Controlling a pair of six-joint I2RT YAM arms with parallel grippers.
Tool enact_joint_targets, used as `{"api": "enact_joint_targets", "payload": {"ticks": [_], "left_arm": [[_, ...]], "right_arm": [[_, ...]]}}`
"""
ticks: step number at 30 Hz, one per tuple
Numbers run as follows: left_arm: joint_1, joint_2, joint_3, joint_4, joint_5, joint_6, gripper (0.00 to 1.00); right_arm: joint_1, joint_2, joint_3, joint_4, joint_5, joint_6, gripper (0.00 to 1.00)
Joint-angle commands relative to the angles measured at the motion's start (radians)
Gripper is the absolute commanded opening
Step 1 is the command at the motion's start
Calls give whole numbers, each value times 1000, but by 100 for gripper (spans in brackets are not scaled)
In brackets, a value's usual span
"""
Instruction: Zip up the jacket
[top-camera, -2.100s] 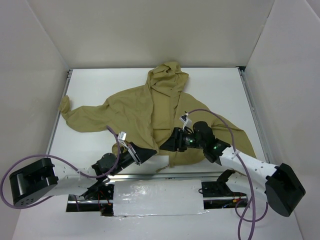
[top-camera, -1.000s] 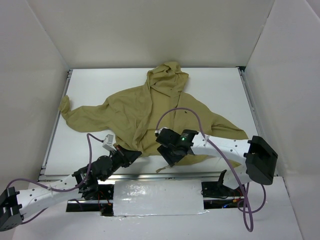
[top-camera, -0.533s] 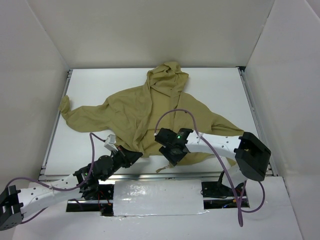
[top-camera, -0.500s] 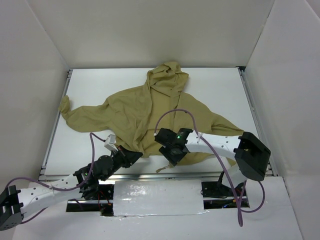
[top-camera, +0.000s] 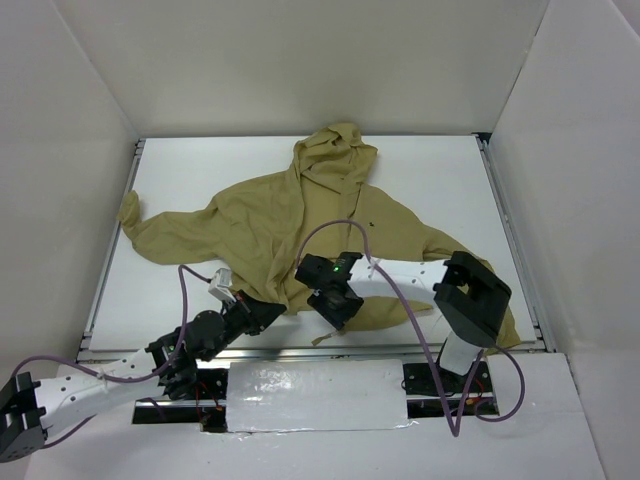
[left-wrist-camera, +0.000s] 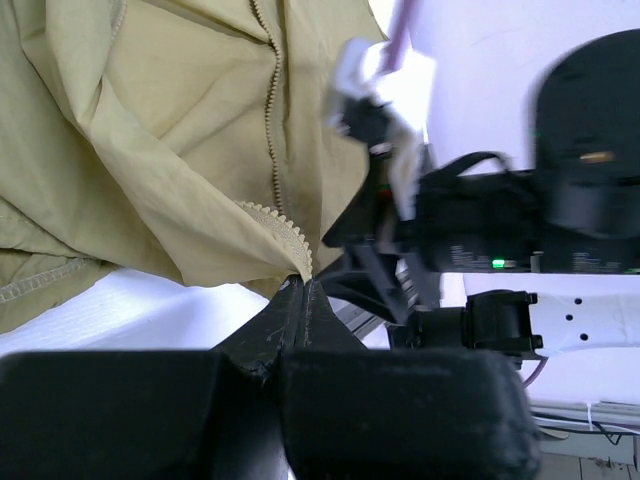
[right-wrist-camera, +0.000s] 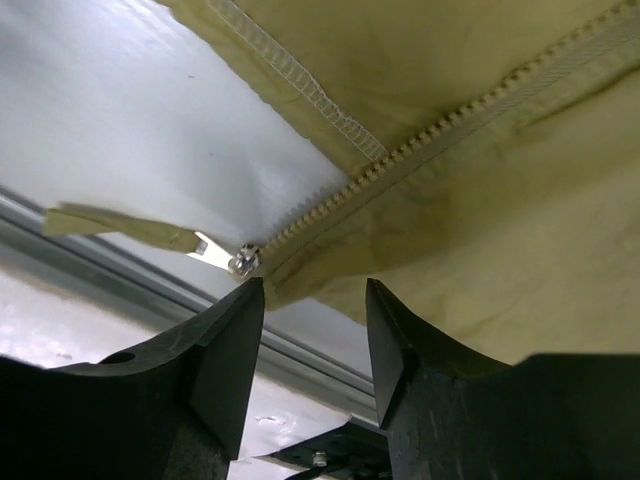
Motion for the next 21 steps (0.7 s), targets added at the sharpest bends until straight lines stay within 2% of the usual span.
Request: {"api": "enact_joint_targets", "payload": {"ticks": [1, 9, 14, 21], "left_arm": [[5, -23, 7, 9, 1, 27, 0], [9, -20, 0, 15, 7, 25, 0], [9, -45, 10, -15, 6, 31, 0], [10, -95, 30, -83, -22, 47, 0]], "right_arm": [[-4, 13, 38, -25, -7, 12, 51], [-15, 48, 48, -8, -142, 29, 40], [-15, 48, 33, 67, -178, 65, 41], [-20, 65, 65, 184, -137, 179, 42]]}}
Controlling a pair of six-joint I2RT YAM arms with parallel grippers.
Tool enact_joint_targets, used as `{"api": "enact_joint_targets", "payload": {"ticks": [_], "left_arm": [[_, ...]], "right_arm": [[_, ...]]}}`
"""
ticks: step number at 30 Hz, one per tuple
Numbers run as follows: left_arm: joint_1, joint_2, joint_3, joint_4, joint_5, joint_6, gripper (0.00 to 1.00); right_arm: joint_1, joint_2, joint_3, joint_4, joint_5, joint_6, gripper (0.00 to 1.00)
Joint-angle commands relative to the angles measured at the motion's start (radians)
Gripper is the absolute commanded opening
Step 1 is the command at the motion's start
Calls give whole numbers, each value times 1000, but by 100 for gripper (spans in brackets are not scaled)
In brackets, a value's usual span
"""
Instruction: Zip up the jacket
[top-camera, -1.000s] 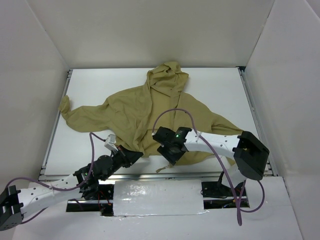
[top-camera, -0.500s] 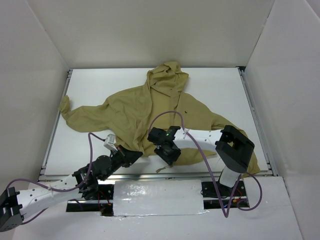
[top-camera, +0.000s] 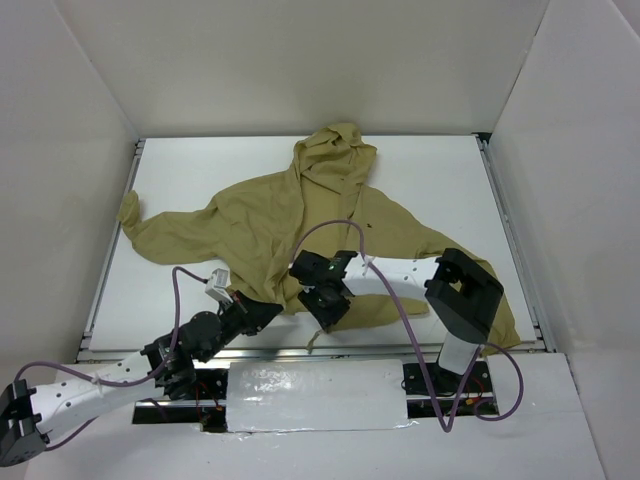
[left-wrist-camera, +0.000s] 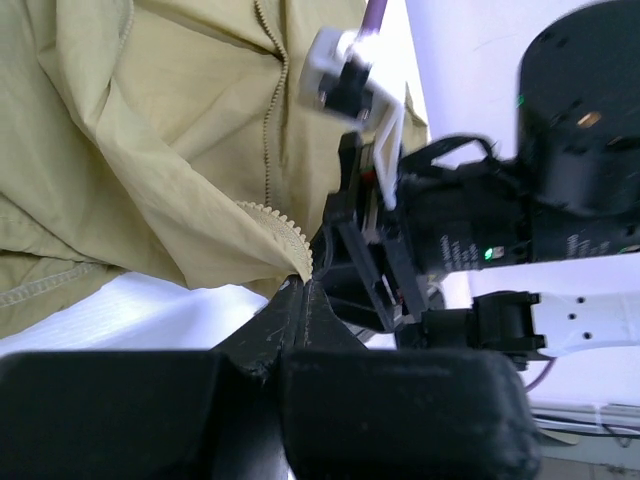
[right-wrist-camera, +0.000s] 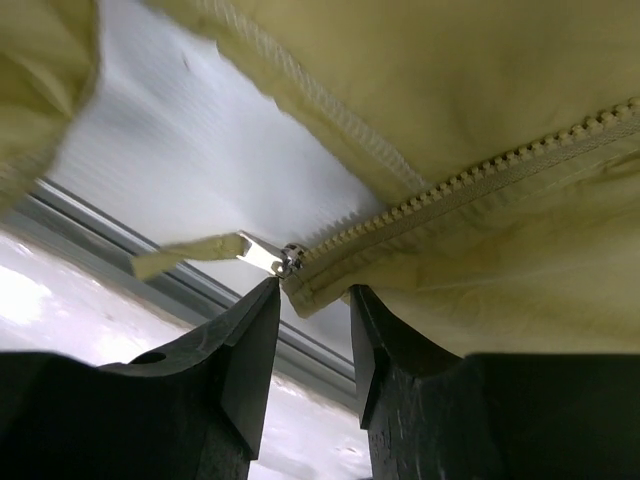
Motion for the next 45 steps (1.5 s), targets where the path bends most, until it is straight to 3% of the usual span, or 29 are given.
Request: {"api": "enact_joint_targets", "payload": {"ticks": [1, 5, 9, 13, 19, 26, 45], "left_arm": [[6, -18, 33, -20, -18, 35, 0], [6, -18, 43, -36, -22, 38, 0], [8, -19, 63, -66, -27, 51, 0], [8, -24, 91, -108, -39, 74, 0], [12, -25, 114, -129, -45, 94, 0], [12, -19, 123, -128, -41, 102, 0], [17, 15, 114, -105, -30, 102, 0]], "right_arm": [[-8, 29, 75, 94, 22, 91, 42], [-40, 99, 123, 117, 45, 185, 42], [-59, 44, 66, 230, -21, 243, 47], [-57, -99, -47, 277, -88, 211, 58], [-57, -220, -112, 291, -81, 105, 60], [-50, -126, -57, 243, 131, 91, 52], [27, 21, -51, 222, 168, 140, 53]]}}
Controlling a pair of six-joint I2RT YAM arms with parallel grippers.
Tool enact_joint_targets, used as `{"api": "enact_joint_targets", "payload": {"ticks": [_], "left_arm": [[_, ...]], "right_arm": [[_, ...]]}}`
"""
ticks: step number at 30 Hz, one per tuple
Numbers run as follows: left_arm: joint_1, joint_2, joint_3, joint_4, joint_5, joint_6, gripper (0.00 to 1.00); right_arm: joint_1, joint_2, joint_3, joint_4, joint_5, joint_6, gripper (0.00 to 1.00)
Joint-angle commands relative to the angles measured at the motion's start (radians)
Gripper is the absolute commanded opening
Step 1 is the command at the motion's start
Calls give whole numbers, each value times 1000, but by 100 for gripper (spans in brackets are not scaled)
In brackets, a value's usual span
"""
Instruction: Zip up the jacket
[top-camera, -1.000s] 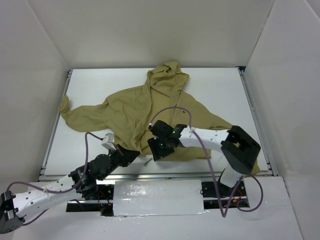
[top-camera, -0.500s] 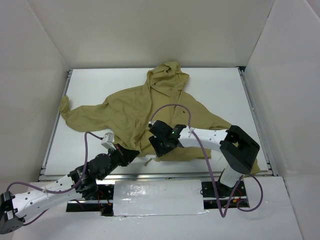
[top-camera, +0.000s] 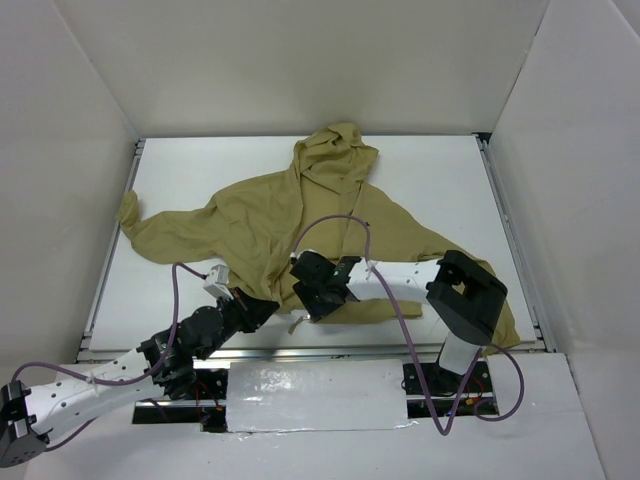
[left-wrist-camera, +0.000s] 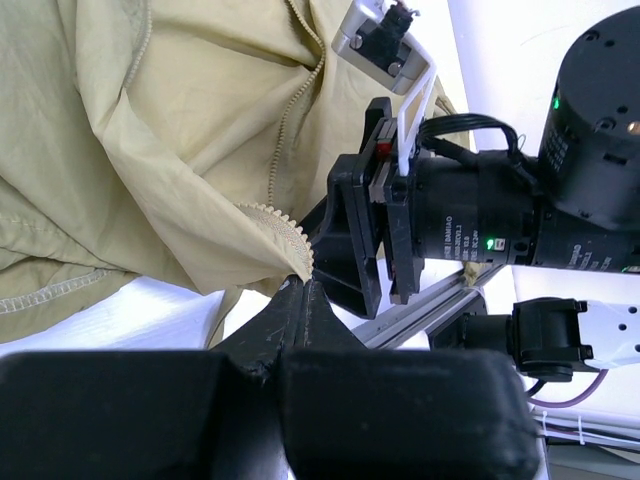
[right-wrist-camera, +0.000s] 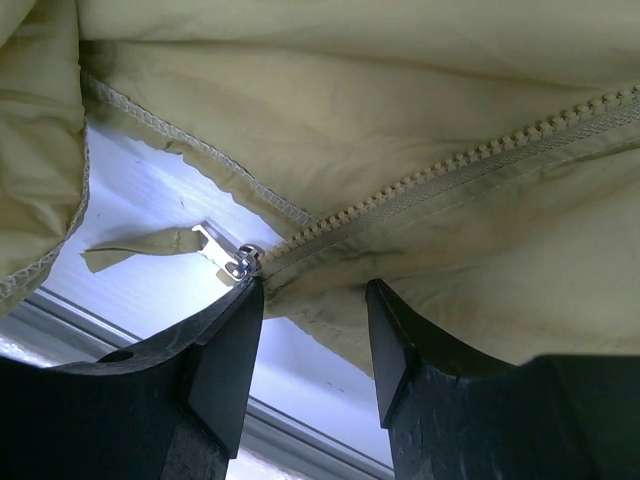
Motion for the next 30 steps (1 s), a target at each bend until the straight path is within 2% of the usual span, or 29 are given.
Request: {"api": "enact_joint_targets", "payload": {"ticks": [1, 5, 12, 13, 14, 25, 30], "left_arm": [[7, 0, 30, 43, -3, 27, 0], [7, -12, 25, 34, -3, 26, 0], [8, -32, 17, 20, -7, 21, 0], [8, -30, 17, 19, -9, 21, 0], [8, -29, 16, 20, -9, 20, 0], [8, 5, 5, 54, 2, 20, 0], [10, 8, 4, 74, 3, 26, 0]], "right_arm": [[23, 45, 17, -31, 42, 31, 52], [34, 82, 20, -45, 99, 68, 38], [66, 85, 35, -88, 151, 132, 21], [69, 80, 35, -93, 151, 135, 17], [71, 63, 37, -96, 151, 137, 3], [68, -165, 58, -125, 146, 137, 0], [56, -217, 63, -125, 120, 134, 0]]}}
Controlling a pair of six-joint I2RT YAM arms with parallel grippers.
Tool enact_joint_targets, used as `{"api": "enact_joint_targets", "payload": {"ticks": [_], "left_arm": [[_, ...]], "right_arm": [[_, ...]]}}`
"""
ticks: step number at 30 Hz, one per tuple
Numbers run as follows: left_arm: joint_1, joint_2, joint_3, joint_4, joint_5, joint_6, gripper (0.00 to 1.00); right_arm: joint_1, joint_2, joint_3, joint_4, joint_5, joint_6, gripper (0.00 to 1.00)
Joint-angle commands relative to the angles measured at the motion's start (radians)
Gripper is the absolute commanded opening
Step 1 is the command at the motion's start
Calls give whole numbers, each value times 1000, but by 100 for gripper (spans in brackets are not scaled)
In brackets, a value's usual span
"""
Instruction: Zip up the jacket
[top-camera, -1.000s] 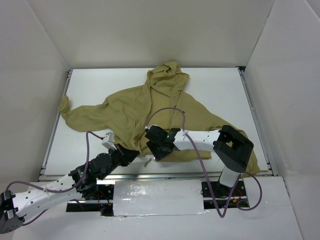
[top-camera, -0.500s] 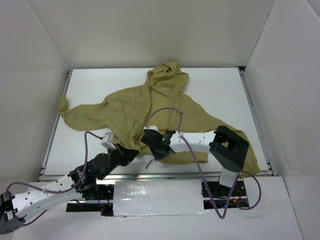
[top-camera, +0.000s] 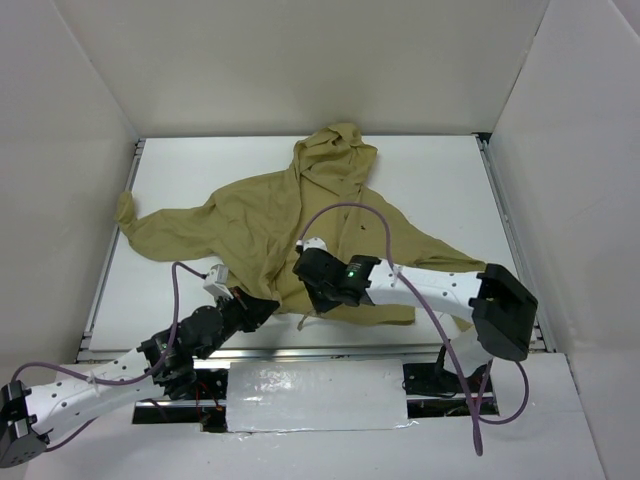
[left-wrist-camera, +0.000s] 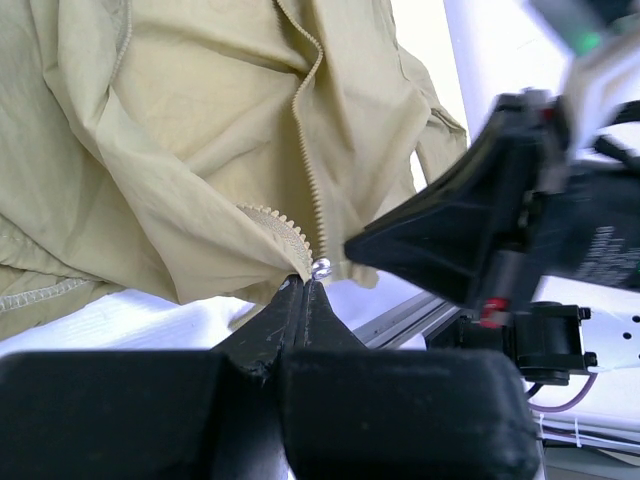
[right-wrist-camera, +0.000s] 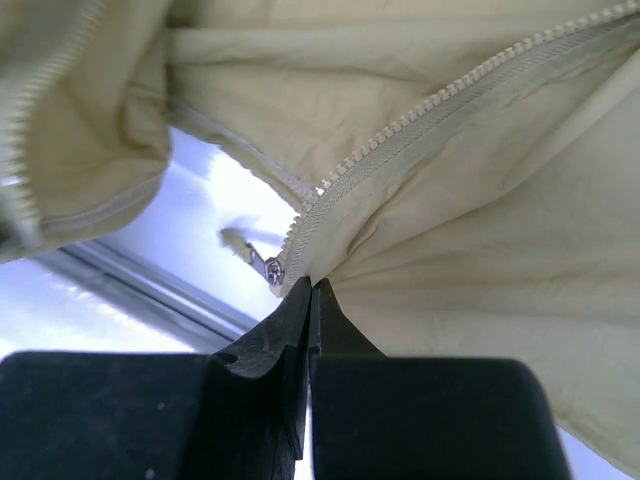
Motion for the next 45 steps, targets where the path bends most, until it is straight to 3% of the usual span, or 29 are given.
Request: {"api": "enact_joint_targets", "payload": {"ticks": [1, 6, 9, 15, 23, 30, 41, 44, 45], "left_arm": [[5, 4, -1, 68, 6, 27, 0], [5, 8, -47, 211, 38, 41, 0], [7, 31, -86, 386, 57, 82, 0], [10, 135, -111, 717, 147, 220, 0], [14, 267, -123, 995, 242, 237, 0], [14, 320, -160, 1091, 238, 200, 0], [13, 321, -172, 1118, 198, 151, 0], [13, 339, -169, 1124, 195, 134, 0], [14, 346, -171, 1124, 189, 124, 0]], "right_arm": [[-12, -64, 9, 1, -9, 4, 0], [-34, -194, -152, 233, -78, 24, 0], [-66, -274, -284, 426, -157, 59, 0], [-161, -496, -469, 654, -260, 104, 0], [-213, -642, -550, 779, -424, 130, 0], [-238, -690, -625, 915, -503, 142, 0], [-246, -779, -724, 1102, -639, 92, 0], [-262, -799, -761, 1203, -702, 76, 0], [-278, -799, -778, 1260, -804, 101, 0]]}}
